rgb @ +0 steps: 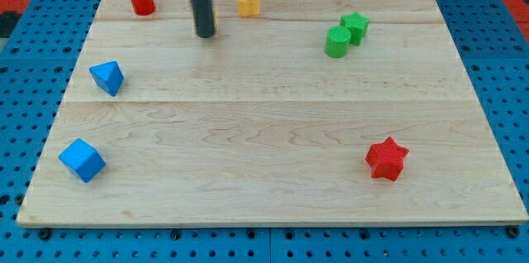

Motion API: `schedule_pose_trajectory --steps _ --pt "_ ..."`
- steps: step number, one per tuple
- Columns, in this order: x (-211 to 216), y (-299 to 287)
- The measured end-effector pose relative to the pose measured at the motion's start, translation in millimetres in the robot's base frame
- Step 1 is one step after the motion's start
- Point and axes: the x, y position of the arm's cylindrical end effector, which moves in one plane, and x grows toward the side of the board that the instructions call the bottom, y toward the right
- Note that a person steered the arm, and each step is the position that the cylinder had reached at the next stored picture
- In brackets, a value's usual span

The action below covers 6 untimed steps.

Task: Slightly move the yellow hexagon towards the right

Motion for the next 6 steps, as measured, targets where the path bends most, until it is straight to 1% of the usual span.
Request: schedule_pose_trajectory --steps 1,2,3,4,5,6 --pt "-22 -32" --pt "-36 13" --pt "-28 51" --pt "-3 7" --pt "2 42" --pt "-16 85"
